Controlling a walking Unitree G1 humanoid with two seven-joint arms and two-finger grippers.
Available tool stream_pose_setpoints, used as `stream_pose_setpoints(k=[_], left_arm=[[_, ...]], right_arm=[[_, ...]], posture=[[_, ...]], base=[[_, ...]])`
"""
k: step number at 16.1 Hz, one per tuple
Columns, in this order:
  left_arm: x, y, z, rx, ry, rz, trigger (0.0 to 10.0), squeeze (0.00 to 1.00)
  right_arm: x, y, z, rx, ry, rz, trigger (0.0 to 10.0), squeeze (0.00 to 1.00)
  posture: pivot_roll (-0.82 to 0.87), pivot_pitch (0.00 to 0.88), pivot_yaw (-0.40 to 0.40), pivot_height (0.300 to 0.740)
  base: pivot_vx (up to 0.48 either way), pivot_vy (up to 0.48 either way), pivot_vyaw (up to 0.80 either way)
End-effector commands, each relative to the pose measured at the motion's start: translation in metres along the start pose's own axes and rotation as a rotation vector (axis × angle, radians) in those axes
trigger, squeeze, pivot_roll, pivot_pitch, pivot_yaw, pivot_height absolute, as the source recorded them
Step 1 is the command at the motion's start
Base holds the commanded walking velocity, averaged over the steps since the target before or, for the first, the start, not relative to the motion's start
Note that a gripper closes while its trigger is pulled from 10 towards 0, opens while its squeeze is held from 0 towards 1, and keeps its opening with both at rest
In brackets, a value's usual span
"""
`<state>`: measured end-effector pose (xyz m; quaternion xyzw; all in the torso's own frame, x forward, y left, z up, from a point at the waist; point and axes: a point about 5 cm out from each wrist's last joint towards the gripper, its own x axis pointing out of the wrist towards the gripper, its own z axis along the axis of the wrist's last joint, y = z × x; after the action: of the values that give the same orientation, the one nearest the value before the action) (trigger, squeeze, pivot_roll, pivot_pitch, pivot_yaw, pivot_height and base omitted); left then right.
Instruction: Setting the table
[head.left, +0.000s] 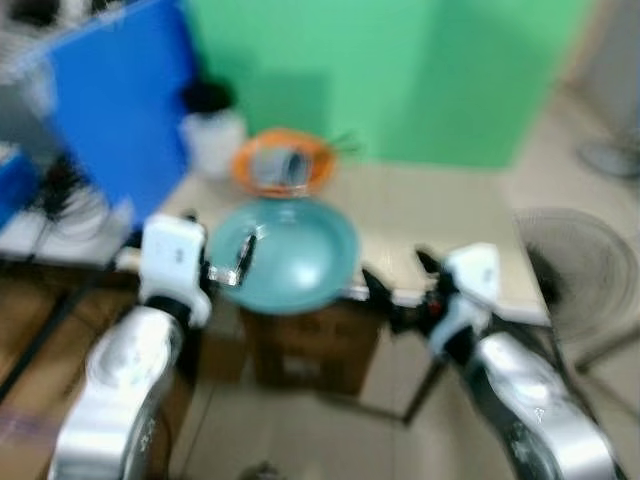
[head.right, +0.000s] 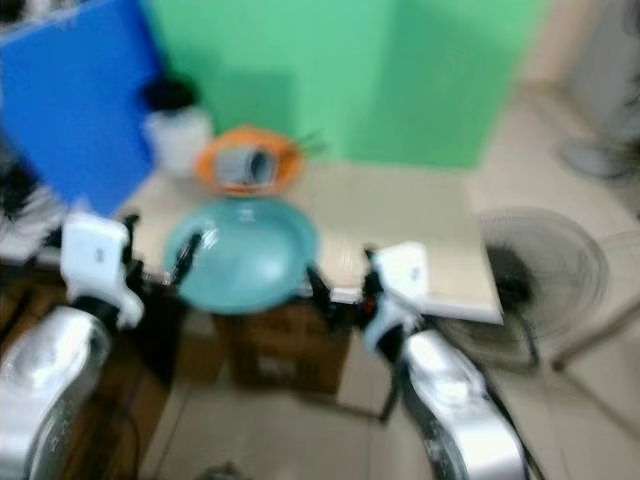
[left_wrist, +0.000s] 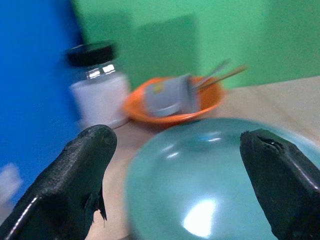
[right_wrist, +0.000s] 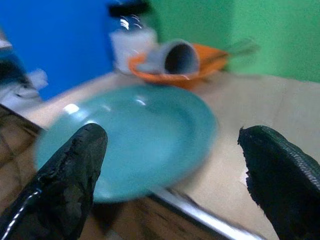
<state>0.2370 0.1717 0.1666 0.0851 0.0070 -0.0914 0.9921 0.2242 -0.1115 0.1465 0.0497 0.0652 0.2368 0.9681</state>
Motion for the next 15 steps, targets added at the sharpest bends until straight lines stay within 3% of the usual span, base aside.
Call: stream_pose_setpoints(k=[1, 9, 15], left_arm=[[0.0023, -0.0051, 0.0055, -0.003, -0.026, -0.025, 10.0, 0.00], [0.0009, -0.0107, 0.0064, 0.011, -0.031, -0.077, 10.0, 0.00], [-0.0046, -0.0105, 0.0024, 0.010, -0.011, -0.077, 10.0, 0.00]], right_arm=[[-0.0035, -0.0064, 0.0018, -0.009, -0.004, -0.020, 10.0, 0.00], [-0.0045, -0.0121, 0.0059, 0.012, -0.019, -0.054, 10.0, 0.00], [-0.0022, -0.0064, 0.0041, -0.017, 0.004, 0.022, 10.0, 0.00]], posture=[[0.16, 0.000, 0.028, 0.740], [0.16, 0.000, 0.031, 0.740], [0.17, 0.000, 0.020, 0.740]], base=[[0.304, 0.000, 0.00], [0.308, 0.000, 0.00], [0.189, 0.000, 0.15]])
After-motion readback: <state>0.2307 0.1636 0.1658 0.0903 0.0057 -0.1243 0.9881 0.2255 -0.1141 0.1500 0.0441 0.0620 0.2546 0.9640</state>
